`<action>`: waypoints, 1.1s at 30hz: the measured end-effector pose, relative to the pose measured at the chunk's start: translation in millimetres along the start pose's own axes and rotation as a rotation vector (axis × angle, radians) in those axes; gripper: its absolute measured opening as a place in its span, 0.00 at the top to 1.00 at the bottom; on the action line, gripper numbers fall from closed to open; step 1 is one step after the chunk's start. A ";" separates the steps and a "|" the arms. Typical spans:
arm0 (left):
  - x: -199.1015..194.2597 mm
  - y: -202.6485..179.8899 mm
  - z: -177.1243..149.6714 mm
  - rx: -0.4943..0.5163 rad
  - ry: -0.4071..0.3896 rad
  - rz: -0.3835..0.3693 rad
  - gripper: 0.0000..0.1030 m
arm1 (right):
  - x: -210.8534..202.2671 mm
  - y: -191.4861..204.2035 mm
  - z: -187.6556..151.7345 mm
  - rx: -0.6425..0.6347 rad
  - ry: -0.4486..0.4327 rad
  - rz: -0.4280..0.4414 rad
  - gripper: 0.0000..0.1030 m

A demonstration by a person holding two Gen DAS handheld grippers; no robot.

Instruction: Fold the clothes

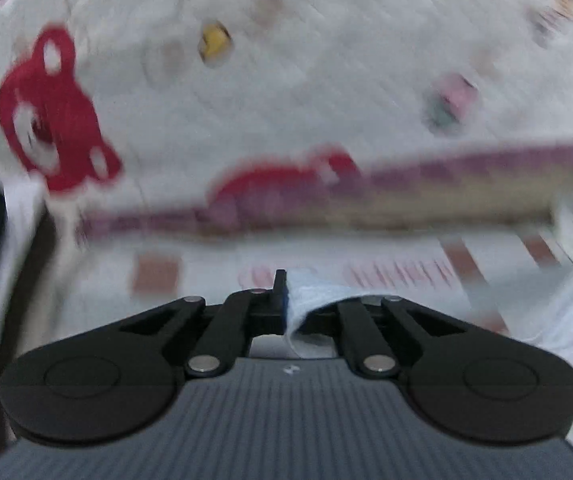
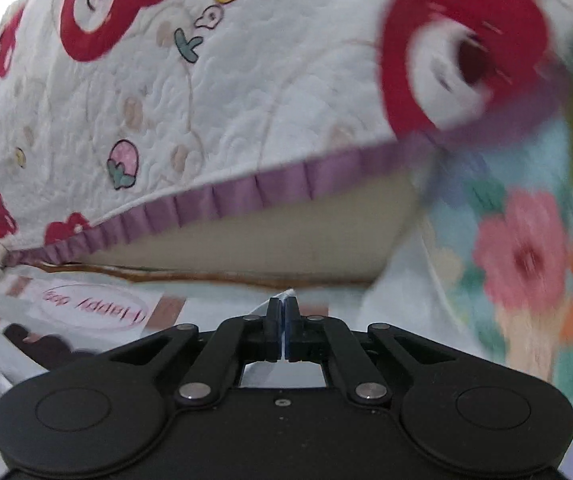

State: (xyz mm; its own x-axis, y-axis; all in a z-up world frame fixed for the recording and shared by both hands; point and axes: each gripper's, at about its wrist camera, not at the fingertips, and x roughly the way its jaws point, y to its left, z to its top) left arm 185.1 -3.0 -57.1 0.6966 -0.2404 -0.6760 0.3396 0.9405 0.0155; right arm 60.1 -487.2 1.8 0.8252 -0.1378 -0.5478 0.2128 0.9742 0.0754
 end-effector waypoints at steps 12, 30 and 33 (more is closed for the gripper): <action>111.3 35.5 80.4 -0.147 -0.028 0.181 0.96 | 69.7 16.7 57.2 -0.030 0.010 0.046 0.84; 123.1 66.4 29.4 -0.099 0.090 0.083 0.96 | 198.2 43.8 -30.5 0.227 0.307 0.057 0.53; 120.0 61.9 34.0 -0.073 0.078 0.078 0.97 | 199.8 65.7 -29.2 0.058 0.267 0.042 0.99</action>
State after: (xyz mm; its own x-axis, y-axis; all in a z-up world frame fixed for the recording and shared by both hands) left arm 311.2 18.3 -112.3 0.6670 -0.1491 -0.7300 0.2372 0.9713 0.0183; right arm 223.6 -445.4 -127.0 0.6683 -0.0382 -0.7429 0.2171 0.9652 0.1457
